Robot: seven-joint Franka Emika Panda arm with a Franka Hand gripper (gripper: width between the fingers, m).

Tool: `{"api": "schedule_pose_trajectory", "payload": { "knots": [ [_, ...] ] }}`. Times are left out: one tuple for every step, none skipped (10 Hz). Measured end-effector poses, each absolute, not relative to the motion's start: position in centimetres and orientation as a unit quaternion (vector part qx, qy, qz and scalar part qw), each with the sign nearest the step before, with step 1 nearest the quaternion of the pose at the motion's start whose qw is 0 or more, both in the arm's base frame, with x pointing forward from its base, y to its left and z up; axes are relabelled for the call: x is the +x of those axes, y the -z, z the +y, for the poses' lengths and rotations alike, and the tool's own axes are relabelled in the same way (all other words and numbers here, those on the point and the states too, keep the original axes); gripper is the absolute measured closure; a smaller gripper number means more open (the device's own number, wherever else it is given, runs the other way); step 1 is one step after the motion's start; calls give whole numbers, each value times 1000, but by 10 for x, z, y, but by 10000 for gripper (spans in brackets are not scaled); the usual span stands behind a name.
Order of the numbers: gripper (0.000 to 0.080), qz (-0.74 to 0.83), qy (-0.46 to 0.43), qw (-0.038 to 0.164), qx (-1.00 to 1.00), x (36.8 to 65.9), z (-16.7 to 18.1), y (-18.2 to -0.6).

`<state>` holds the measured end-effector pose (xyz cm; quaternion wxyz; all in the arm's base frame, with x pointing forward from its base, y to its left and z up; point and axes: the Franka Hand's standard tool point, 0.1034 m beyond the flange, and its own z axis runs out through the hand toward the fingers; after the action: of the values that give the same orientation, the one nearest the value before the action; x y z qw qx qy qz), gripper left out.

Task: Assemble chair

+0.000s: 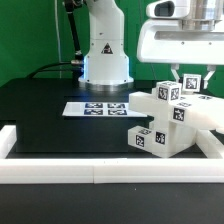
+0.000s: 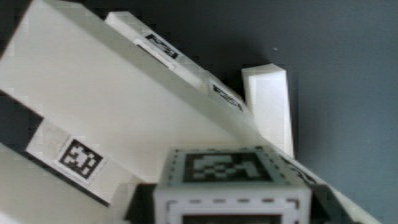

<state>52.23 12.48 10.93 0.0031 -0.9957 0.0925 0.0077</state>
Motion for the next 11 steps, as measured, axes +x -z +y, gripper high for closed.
{"api": "schedule_pose_trajectory", "payload": {
  "knots": [
    [531, 97, -8, 4, -995, 522, 124, -109],
    [531, 130, -10, 5, -991, 523, 121, -109],
    [531, 188, -11, 7, -982, 523, 121, -109],
    [531, 232, -11, 8, -973, 523, 121, -109],
    [531, 280, -11, 7, -960, 523, 121, -109],
    [531, 313, -12, 7, -950, 523, 121, -109],
    [530, 332, -12, 7, -943, 523, 121, -109],
    [530, 379, -13, 10, -925, 523, 121, -109],
    [530, 416, -14, 10, -909, 523, 121, -109],
    [530, 439, -14, 9, -899, 523, 121, -109],
    [530, 468, -14, 9, -884, 523, 121, -109]
  ]
}}
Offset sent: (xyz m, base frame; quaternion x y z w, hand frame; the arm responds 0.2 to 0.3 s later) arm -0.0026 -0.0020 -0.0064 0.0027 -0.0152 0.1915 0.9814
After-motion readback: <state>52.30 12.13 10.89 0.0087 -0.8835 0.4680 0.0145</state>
